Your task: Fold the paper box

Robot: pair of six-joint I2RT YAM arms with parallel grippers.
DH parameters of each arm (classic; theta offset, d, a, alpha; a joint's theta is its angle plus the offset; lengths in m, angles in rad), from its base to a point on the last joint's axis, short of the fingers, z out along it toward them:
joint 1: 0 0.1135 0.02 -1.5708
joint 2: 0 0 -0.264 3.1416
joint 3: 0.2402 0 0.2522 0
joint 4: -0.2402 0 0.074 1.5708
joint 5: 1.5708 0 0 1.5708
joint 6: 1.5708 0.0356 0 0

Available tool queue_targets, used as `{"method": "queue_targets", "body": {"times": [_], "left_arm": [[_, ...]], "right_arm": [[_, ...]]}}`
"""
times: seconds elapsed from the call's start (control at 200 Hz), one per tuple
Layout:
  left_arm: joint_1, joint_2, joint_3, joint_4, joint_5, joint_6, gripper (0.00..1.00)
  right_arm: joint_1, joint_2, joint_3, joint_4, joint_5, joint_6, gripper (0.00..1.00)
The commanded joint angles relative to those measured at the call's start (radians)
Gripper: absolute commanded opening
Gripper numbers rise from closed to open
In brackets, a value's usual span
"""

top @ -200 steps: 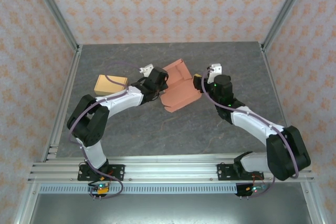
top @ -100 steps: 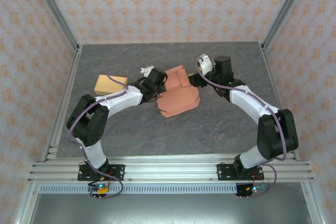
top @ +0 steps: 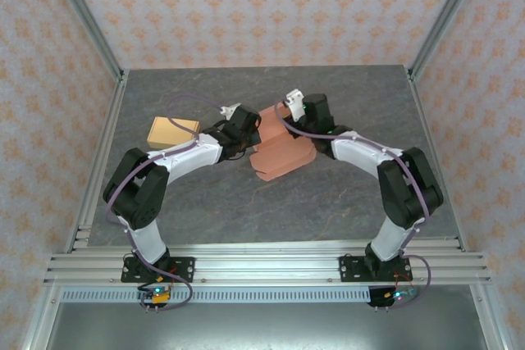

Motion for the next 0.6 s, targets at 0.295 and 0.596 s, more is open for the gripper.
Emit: {"method": "queue_targets", "body": {"times": [0.295,0.596], "left_arm": [[-0.010,-0.038,0.003,0.022,0.057,-0.056,0.00],[-0.008,-0.038,-0.002,0.020,0.035,-0.064,0.00]], "right_arm": [[0.116,0.164,0.049,0.225,0.790,0.124,0.26],[0.097,0.048,0.032,0.093,0.482,0.223,0.42]]}}
